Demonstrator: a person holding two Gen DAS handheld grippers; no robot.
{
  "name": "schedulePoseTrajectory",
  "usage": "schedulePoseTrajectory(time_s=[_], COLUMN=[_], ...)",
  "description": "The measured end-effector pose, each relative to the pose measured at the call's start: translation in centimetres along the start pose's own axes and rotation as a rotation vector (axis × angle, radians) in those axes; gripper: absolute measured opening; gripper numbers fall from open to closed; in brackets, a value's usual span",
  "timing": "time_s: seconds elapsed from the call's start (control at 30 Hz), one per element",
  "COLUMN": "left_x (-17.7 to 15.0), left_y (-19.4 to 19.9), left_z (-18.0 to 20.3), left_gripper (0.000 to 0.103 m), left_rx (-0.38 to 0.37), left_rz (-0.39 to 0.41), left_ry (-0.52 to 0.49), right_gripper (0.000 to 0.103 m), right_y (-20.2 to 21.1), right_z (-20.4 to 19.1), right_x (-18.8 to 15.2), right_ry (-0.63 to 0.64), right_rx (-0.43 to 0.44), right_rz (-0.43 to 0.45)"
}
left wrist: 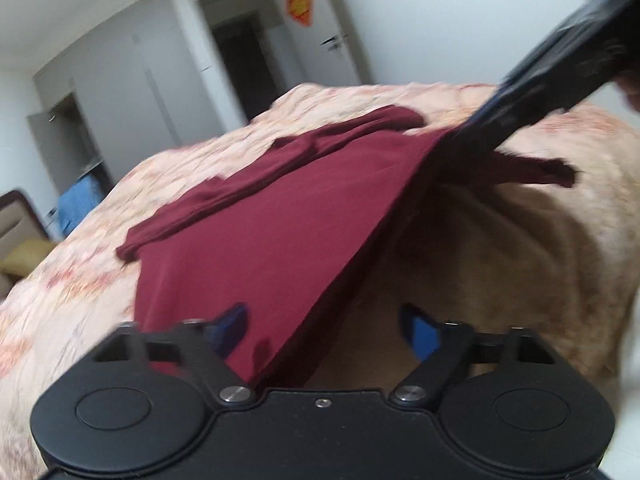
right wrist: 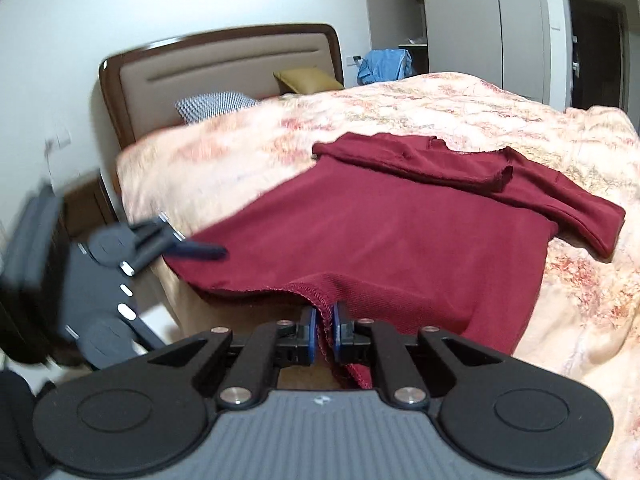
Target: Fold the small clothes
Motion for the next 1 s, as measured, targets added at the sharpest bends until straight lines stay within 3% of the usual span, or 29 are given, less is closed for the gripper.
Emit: schedulePoseTrajectory(time_s=[0.1,0.23,0.3,0.47,0.53,0.6,0.73,0.83,0.9,0.97,1.0], left_x=[-0.5,-2.4,-3.4,-3.8,-3.2,-2.5,-1.5,-0.9,-0.8,-0.9,-1.1], left_y=[-0.1,0.8,1.2,1.9,2.0,2.0,2.3,2.7,3.2,3.8,4.2], left_z=[-2.2,-4.8,-5.7,-6.8,-7.1,-7.8,-8.5,-8.7,-8.8,-8.9,-8.8], left_gripper=[0.038,0.033,0.022,0.005,0.005,0.005,0.005,0.004,0.004,0.004,0.003], left_rx=[0.005,0.088,0.114,0.107,0.098,0.084,0.081,0.105,0.108,0.100,0.103], left_rz=[-0.033,-0.042,-0.049,-0.021,-0.002,0.014,0.040,0.059,0.067,0.074,0.083], left_ry=[0.058,0.074,0.069,0.050,0.053,0.065,0.076,0.064,0.065,0.072,0.066], right_gripper=[0.010,0.010,0.010,0.012,0.019,0.034,0.041,0.049,0.044,0.010,0.005], right_y=[0.5,0.6,0.5,-1.0,-2.3,-3.5,-5.0,-5.7,-6.1,-6.0,-5.6], right_z=[0.4,0.0,-0.5,-1.6,-2.1,-2.7,-3.9,-5.2,-5.4,-4.9,-4.6], right_x=[0.2,-0.7,-1.3,-3.3,-4.1,-5.1,-7.4,-8.8,-9.6,-9.7,-9.7], right_ry=[0.018,0.048,0.061,0.122,0.157,0.210,0.342,0.466,0.507,0.462,0.430], right_rx=[-0.023,-0.053,-0.065,-0.127,-0.165,-0.224,-0.338,-0.478,-0.570,-0.605,-0.607], right_rz=[0.004,-0.009,-0.021,-0.060,-0.091,-0.109,-0.126,-0.127,-0.119,-0.101,-0.086])
Point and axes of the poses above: each gripper's, at about its wrist camera, not at the fingertips, and y roughly against the way its jaws point, z to its right, x to its top, the point moved 1 cm from there along -y, roughly the way its jaws point, and after that the axes turned 15 degrees about -z, right-handed, at the moved point
